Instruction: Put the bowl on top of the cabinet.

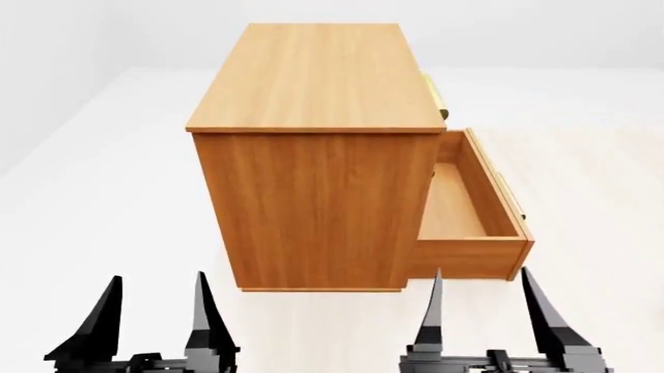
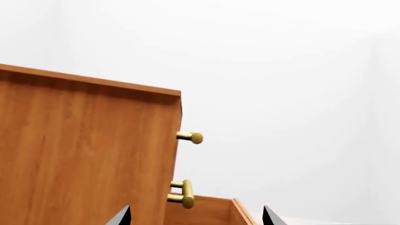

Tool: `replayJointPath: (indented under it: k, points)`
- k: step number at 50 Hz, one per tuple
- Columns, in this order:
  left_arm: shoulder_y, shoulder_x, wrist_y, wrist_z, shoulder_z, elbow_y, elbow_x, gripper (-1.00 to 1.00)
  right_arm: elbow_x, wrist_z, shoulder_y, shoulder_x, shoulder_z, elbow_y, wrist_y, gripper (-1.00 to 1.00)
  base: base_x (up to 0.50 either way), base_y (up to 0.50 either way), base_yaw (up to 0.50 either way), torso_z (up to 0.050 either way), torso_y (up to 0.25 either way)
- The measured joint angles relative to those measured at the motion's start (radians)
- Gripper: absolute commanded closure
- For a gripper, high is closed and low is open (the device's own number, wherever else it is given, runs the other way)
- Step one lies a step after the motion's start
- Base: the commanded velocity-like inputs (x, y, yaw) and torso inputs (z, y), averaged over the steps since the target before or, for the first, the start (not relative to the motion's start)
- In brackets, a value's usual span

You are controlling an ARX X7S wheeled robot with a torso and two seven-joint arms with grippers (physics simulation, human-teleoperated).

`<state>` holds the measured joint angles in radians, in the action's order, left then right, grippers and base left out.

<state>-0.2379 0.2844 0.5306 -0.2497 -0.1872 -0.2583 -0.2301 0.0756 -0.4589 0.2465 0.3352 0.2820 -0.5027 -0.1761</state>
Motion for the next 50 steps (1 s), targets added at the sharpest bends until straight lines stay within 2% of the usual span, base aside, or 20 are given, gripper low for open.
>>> replayJointPath:
  k: [11, 21, 39, 50]
  points:
    - [-0.003, 0.003, 0.006, -0.004, -0.002, -0.001, 0.001, -1.0, -0.022, -0.014, 0.003, 0.01, -0.032, -0.028, 0.031, -1.0, 0.0, 0.0, 0.0, 0.0, 0.0]
    - [-0.014, 0.004, 0.026, -0.004, -0.005, 0.009, 0.001, -1.0, -0.082, -0.047, -0.005, 0.035, -0.134, -0.059, 0.12, -1.0, 0.0, 0.0, 0.0, 0.0, 0.0]
    - [-0.032, 0.013, 0.052, -0.004, -0.004, 0.016, -0.017, -1.0, -0.224, -0.102, -0.163, 0.12, -0.374, 0.003, 0.424, -1.0, 0.0, 0.0, 0.0, 0.0, 0.0]
    - [-0.039, 0.019, 0.067, -0.005, 0.0, 0.022, -0.025, -1.0, -0.295, -0.114, -0.299, 0.19, -0.486, 0.117, 0.605, -1.0, 0.0, 0.0, 0.0, 0.0, 0.0]
